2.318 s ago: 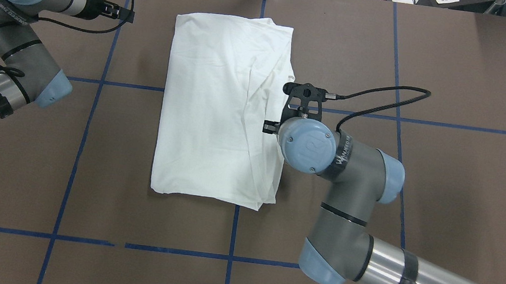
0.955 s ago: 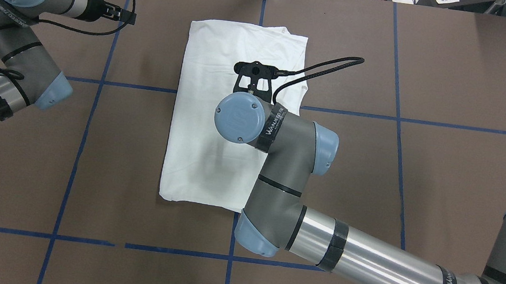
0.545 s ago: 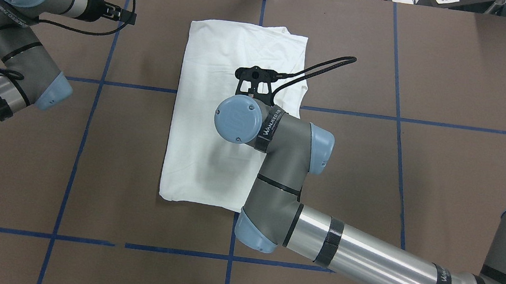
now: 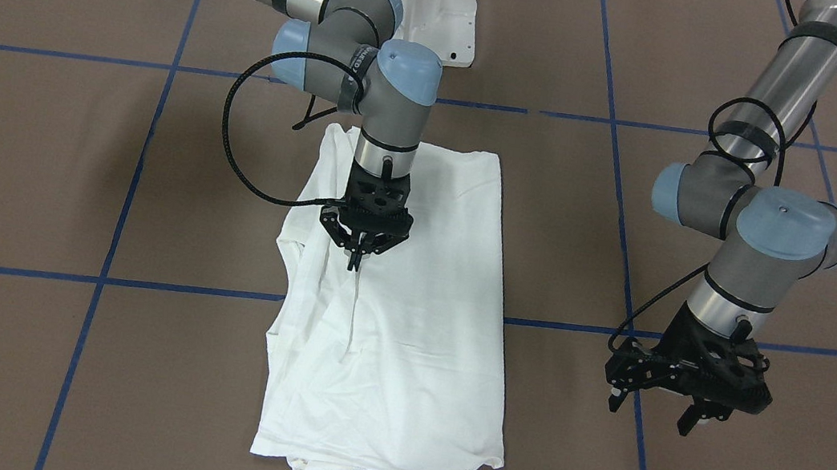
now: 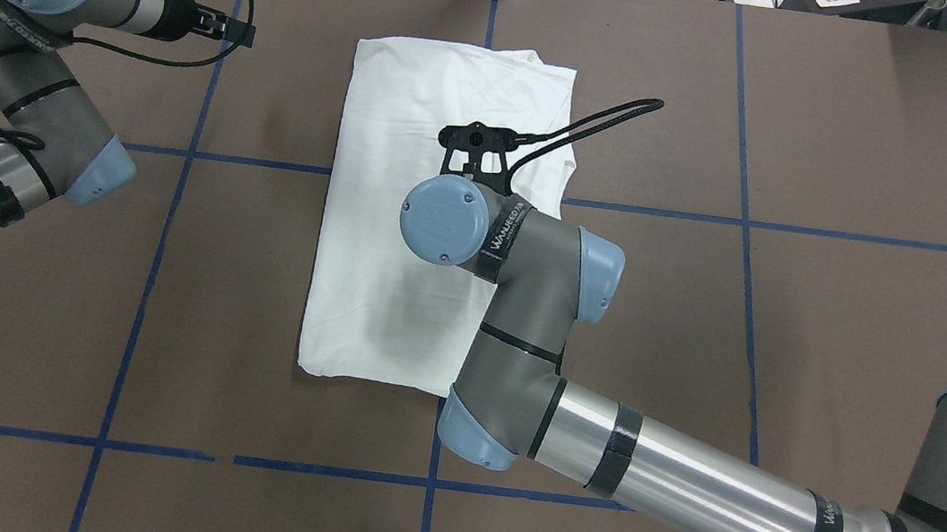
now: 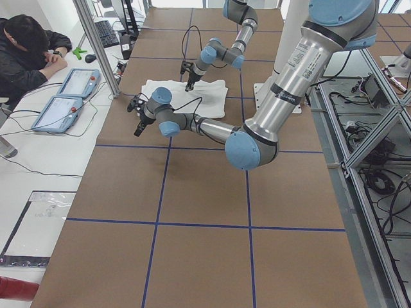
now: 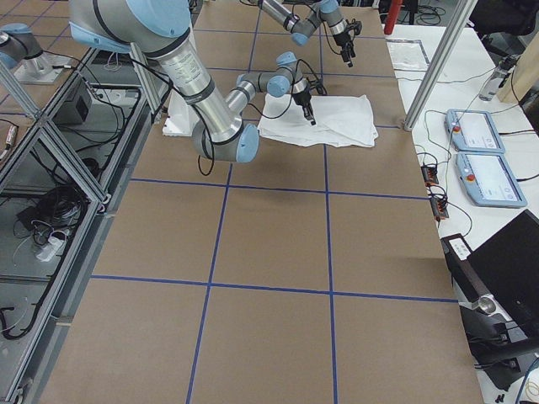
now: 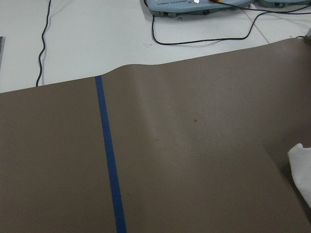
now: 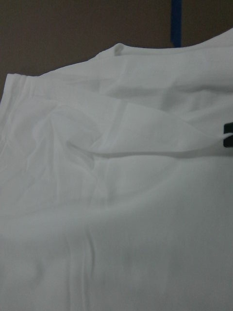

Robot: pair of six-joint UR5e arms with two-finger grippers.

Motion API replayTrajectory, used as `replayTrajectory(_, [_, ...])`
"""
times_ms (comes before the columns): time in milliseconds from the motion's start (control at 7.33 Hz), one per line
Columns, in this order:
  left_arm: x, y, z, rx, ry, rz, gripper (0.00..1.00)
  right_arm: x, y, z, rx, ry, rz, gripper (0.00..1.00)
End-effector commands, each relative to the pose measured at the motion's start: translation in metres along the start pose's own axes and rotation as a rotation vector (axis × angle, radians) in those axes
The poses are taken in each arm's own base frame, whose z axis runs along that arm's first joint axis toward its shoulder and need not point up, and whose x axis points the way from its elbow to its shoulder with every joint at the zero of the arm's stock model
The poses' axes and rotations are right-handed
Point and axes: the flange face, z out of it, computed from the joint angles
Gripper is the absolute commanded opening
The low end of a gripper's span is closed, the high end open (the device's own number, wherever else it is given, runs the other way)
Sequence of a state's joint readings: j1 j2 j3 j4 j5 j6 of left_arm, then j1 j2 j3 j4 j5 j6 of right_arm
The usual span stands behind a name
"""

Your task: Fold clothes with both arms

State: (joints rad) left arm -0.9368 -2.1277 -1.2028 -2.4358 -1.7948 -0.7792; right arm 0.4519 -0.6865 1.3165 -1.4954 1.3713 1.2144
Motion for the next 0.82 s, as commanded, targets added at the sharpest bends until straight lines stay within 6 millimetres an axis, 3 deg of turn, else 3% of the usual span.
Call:
replayTrajectory(0, [0.0,0.001,0.0,-0.002,0.0,0.0,1.0,0.016,-0.016,0.003,0.011,0.018,-0.047,0.0])
replayTrajectory(273, [0.001,0.0,0.0,0.0,0.002,-0.001,1.0,0.056,-0.023,0.023,0.016,0.054,-0.113,0.0])
replayTrajectory(409, [0.001,0.0,0.0,0.0,0.002,0.001,1.0,0.079,-0.017,0.027,0.018,0.056,-0.14,0.0])
replayTrajectory(545, [0.001,0.0,0.0,0.0,0.002,-0.001,1.0,0.089,-0.015,0.022,0.024,0.046,-0.143,0.12])
replayTrajectory(682, [0.0,0.0,-0.001,0.001,0.001,-0.001,1.0,0.087,-0.014,0.02,0.03,0.04,-0.126,0.99])
